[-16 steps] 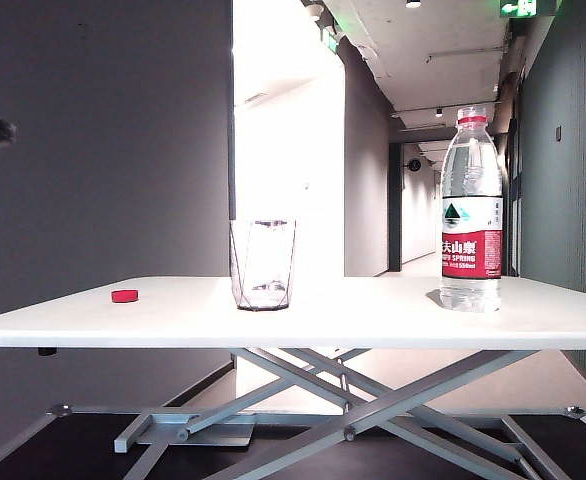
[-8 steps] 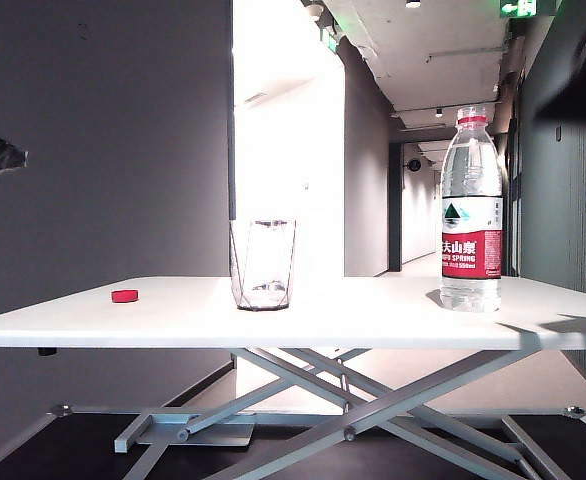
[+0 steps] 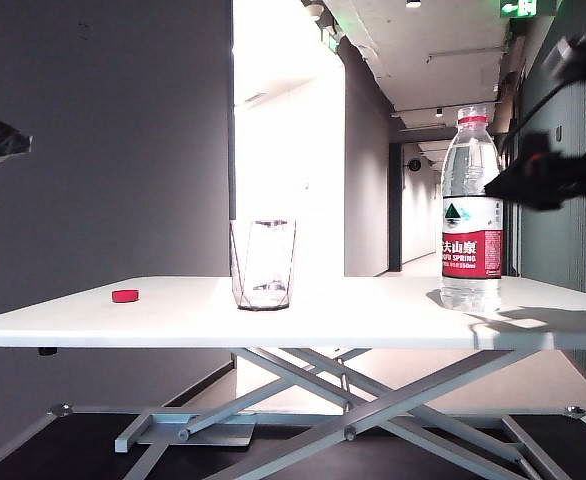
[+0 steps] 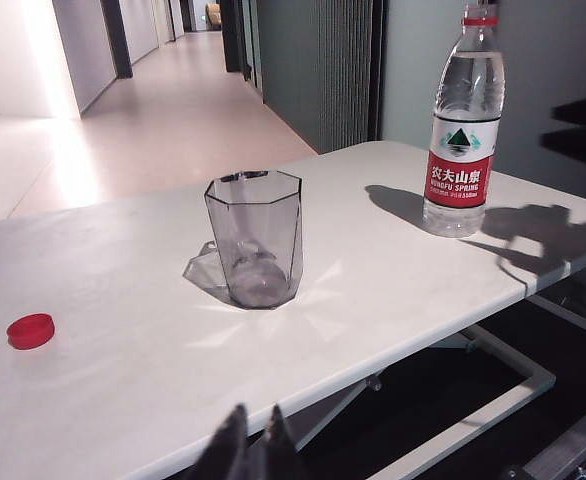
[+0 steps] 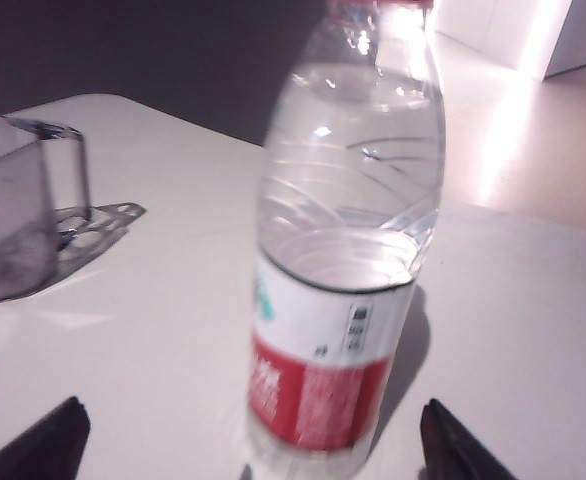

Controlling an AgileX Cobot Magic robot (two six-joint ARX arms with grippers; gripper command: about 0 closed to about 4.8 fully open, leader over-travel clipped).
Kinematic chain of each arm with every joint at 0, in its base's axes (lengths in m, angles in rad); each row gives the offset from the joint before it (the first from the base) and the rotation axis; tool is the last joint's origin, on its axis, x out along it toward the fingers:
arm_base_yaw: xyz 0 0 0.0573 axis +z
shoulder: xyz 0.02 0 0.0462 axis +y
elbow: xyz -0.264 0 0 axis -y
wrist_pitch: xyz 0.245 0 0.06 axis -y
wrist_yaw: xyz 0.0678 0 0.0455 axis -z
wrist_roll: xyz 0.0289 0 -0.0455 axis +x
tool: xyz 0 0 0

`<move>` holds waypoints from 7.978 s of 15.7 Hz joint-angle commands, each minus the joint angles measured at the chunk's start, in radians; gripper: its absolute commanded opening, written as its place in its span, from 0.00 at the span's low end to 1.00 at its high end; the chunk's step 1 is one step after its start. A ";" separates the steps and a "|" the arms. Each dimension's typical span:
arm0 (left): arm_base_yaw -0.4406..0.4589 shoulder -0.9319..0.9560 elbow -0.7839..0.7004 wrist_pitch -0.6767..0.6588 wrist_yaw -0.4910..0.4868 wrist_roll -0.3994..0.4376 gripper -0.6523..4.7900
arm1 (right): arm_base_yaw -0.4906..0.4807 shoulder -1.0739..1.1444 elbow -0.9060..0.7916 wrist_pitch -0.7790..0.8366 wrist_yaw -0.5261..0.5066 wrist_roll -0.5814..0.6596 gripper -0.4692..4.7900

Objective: Pick up the mineral water bottle on the table and pour water into the mug until it's half full.

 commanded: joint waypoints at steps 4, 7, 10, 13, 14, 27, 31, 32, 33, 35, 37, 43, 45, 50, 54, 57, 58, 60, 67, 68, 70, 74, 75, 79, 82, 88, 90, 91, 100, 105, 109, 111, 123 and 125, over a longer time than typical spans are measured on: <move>0.000 0.000 0.001 0.013 -0.003 0.003 0.17 | 0.000 0.224 0.146 0.128 -0.052 -0.003 1.00; 0.000 0.000 0.001 0.014 -0.003 0.003 0.17 | 0.000 0.303 0.201 0.171 -0.043 -0.003 1.00; 0.000 0.000 0.001 0.014 -0.003 0.003 0.17 | -0.003 0.366 0.251 0.177 -0.047 -0.003 1.00; 0.000 0.000 0.001 0.013 -0.003 0.003 0.17 | -0.003 0.426 0.309 0.206 -0.067 -0.003 1.00; 0.000 0.000 0.001 0.013 -0.003 0.003 0.17 | -0.002 0.438 0.327 0.201 -0.067 -0.003 1.00; 0.000 0.000 0.001 0.002 -0.003 0.003 0.17 | -0.002 0.478 0.387 0.194 -0.041 0.010 0.90; -0.001 0.000 0.001 -0.025 -0.003 0.003 0.17 | -0.001 0.478 0.386 0.195 -0.046 0.025 0.69; -0.001 0.000 0.001 -0.031 -0.003 0.003 0.17 | 0.000 0.478 0.386 0.195 -0.045 0.025 0.69; -0.001 0.000 0.001 -0.033 -0.003 0.003 0.17 | 0.000 0.477 0.386 0.195 -0.046 0.025 0.69; -0.001 0.000 0.001 -0.032 -0.003 0.003 0.17 | 0.000 0.475 0.386 0.195 -0.053 0.024 0.69; 0.000 0.000 0.001 -0.034 -0.003 0.003 0.17 | 0.000 0.475 0.386 0.202 -0.067 0.024 0.69; 0.000 0.000 0.001 -0.034 -0.003 0.003 0.17 | 0.001 0.470 0.386 0.199 -0.068 0.024 0.69; 0.000 0.000 0.001 -0.034 -0.003 0.003 0.17 | 0.001 0.462 0.386 0.198 -0.068 0.024 0.67; 0.000 0.000 0.001 -0.033 -0.003 0.003 0.17 | 0.001 0.446 0.386 0.193 -0.071 0.024 0.48; 0.000 0.000 0.001 -0.034 -0.003 0.003 0.17 | 0.009 0.443 0.386 0.167 -0.075 0.025 0.48; 0.000 0.000 0.001 -0.034 -0.003 0.003 0.17 | 0.021 0.415 0.386 0.107 -0.092 0.024 0.48; 0.000 0.000 0.001 -0.035 -0.003 0.003 0.17 | 0.023 0.396 0.386 0.082 -0.092 0.023 0.48; 0.000 0.000 0.001 -0.038 -0.003 0.003 0.17 | 0.023 0.371 0.386 0.044 -0.092 0.023 0.48; 0.000 0.000 0.001 -0.047 -0.003 0.002 0.17 | 0.086 0.230 0.387 -0.166 -0.054 -0.133 0.48; 0.000 0.000 0.001 -0.047 -0.003 0.003 0.17 | 0.103 0.213 0.387 -0.188 -0.020 -0.162 0.48; 0.000 0.000 0.001 -0.047 -0.003 0.003 0.17 | 0.133 0.191 0.388 -0.212 0.023 -0.199 0.48; -0.001 0.000 0.001 -0.048 -0.003 0.002 0.17 | 0.211 0.181 0.460 -0.346 0.157 -0.239 0.48; 0.000 0.000 0.001 -0.048 -0.003 0.002 0.17 | 0.226 0.181 0.484 -0.382 0.177 -0.246 0.48; 0.000 0.000 0.001 -0.048 -0.003 0.002 0.17 | 0.279 0.181 0.600 -0.488 0.253 -0.248 0.48; 0.000 0.000 0.001 -0.048 -0.003 0.002 0.17 | 0.311 0.183 0.661 -0.563 0.327 -0.344 0.48; 0.000 0.000 0.001 -0.048 -0.003 0.003 0.17 | 0.316 0.196 0.675 -0.574 0.364 -0.377 0.48; 0.000 0.000 0.001 -0.051 -0.003 0.003 0.17 | 0.318 0.237 0.702 -0.584 0.362 -0.377 0.48; 0.000 0.000 0.001 -0.052 -0.003 0.003 0.17 | 0.322 0.256 0.713 -0.584 0.362 -0.377 0.48; 0.000 0.000 0.001 -0.055 -0.003 0.030 0.17 | 0.372 0.367 0.758 -0.591 0.403 -0.522 0.48; 0.000 0.000 0.001 -0.054 -0.003 0.030 0.17 | 0.397 0.392 0.761 -0.615 0.478 -0.624 0.48; 0.000 0.000 0.001 -0.054 -0.003 0.029 0.17 | 0.401 0.396 0.761 -0.621 0.496 -0.695 0.48; 0.000 0.000 0.001 -0.054 -0.003 0.029 0.17 | 0.401 0.396 0.763 -0.622 0.518 -0.743 0.48; 0.000 0.000 0.001 -0.054 -0.003 0.029 0.17 | 0.402 0.428 0.780 -0.602 0.649 -1.071 0.48; 0.000 0.000 0.001 -0.054 -0.003 0.029 0.17 | 0.402 0.428 0.780 -0.586 0.653 -1.150 0.48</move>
